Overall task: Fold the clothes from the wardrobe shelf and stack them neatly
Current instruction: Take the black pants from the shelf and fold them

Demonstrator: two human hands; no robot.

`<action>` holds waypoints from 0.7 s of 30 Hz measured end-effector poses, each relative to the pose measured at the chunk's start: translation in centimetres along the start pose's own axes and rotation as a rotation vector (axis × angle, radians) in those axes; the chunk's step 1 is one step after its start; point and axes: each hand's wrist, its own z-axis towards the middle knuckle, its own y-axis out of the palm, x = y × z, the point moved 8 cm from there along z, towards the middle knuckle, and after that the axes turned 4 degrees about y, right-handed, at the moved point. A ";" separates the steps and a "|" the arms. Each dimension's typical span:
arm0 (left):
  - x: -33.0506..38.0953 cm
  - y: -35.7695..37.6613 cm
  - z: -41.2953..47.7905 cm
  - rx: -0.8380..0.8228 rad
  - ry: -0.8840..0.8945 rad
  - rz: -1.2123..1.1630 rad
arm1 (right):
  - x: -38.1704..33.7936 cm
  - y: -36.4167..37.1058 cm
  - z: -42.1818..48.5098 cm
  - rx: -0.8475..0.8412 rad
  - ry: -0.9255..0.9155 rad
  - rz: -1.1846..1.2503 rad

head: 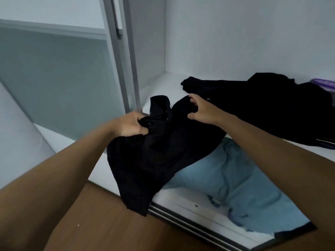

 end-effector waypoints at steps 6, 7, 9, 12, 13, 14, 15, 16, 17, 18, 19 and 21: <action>-4.7 -1.6 -5.7 -0.222 0.009 0.081 | -7.7 9.0 -1.4 -0.215 -0.130 -0.083; -5.7 -1.9 -6.2 -0.241 0.015 0.083 | -8.4 10.5 -1.8 -0.249 -0.144 -0.128; -7.4 -2.4 -7.2 -0.258 0.027 0.086 | -9.5 13.7 -2.9 -0.305 -0.182 -0.227; -8.8 -3.3 -8.1 -0.234 0.065 0.075 | -11.3 17.1 -4.4 -0.303 -0.246 -0.305; -9.1 -3.4 -8.3 -0.242 0.070 0.067 | -11.8 17.5 -4.7 -0.269 -0.248 -0.317; -9.1 -3.4 -8.6 -0.250 0.086 0.067 | -12.2 17.7 -5.0 -0.231 -0.233 -0.347; -9.2 -3.3 -8.7 -0.256 0.100 0.067 | -12.5 17.8 -5.3 -0.204 -0.216 -0.393; -9.2 -3.3 -8.7 -0.249 0.112 0.063 | -12.7 17.8 -5.6 -0.192 -0.208 -0.414; -9.0 -3.0 -8.8 -0.246 0.122 0.050 | -12.8 17.7 -6.1 -0.191 -0.207 -0.383; -8.9 -2.8 -8.9 -0.239 0.131 0.029 | -13.0 17.6 -6.7 -0.195 -0.205 -0.315; -8.8 -2.6 -8.9 -0.232 0.141 0.010 | -13.1 17.4 -7.4 -0.192 -0.203 -0.244; -8.7 -2.6 -8.9 -0.214 0.150 -0.024 | -13.3 16.0 -8.6 -0.119 -0.190 -0.155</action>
